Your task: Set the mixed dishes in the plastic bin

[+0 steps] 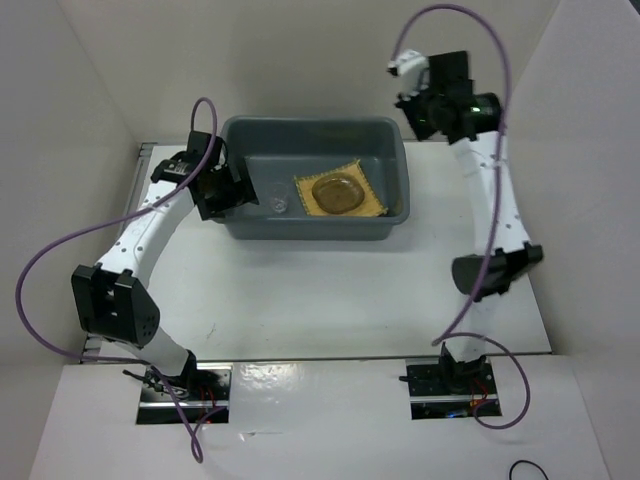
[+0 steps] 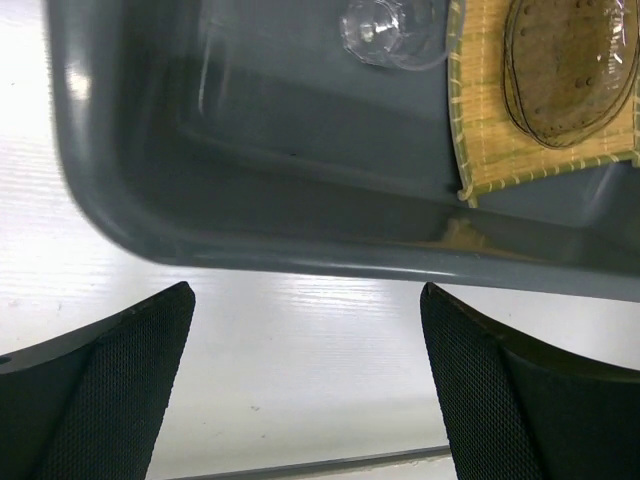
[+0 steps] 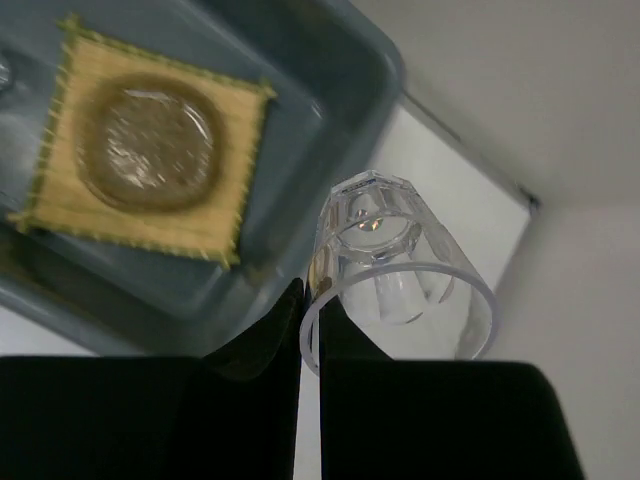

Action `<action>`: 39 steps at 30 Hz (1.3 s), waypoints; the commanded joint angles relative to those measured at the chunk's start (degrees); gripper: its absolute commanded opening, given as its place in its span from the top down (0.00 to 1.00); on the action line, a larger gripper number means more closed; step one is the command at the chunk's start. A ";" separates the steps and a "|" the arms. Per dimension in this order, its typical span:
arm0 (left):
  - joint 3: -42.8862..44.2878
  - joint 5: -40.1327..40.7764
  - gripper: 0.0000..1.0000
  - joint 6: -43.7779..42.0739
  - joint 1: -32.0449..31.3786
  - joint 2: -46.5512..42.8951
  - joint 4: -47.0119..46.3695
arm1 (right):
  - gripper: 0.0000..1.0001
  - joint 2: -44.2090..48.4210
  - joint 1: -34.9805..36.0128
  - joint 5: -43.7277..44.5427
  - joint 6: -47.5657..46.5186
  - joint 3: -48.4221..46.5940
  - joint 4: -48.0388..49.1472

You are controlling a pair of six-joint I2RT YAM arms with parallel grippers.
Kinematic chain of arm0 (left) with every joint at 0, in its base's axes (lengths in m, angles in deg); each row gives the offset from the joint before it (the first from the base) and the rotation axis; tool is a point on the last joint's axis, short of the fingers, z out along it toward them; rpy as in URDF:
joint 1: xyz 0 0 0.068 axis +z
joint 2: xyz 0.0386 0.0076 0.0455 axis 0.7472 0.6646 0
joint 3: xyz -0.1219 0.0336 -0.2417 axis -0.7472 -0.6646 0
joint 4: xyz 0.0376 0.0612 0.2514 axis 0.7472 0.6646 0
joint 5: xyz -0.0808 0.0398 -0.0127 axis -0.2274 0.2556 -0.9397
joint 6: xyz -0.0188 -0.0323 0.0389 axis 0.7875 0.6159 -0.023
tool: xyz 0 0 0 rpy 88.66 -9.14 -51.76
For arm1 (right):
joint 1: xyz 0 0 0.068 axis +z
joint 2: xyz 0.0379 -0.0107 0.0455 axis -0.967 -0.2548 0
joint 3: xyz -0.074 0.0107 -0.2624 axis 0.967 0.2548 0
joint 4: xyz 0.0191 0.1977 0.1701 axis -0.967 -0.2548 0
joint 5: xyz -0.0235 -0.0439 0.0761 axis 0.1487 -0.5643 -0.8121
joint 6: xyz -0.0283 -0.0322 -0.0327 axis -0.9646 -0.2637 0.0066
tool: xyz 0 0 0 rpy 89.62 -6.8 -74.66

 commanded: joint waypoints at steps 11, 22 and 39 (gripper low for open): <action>-4.86 4.14 0.00 -0.59 6.23 -12.37 3.29 | 1.00 -39.23 33.44 -0.40 -6.66 -42.31 -4.28; -6.10 5.90 0.00 -2.87 9.57 -15.46 10.32 | 1.00 -47.05 35.29 -11.23 -10.26 -38.78 6.96; -8.20 6.95 0.00 -3.40 11.24 -15.46 11.91 | 0.91 -53.47 34.77 -10.00 -19.75 -30.44 14.79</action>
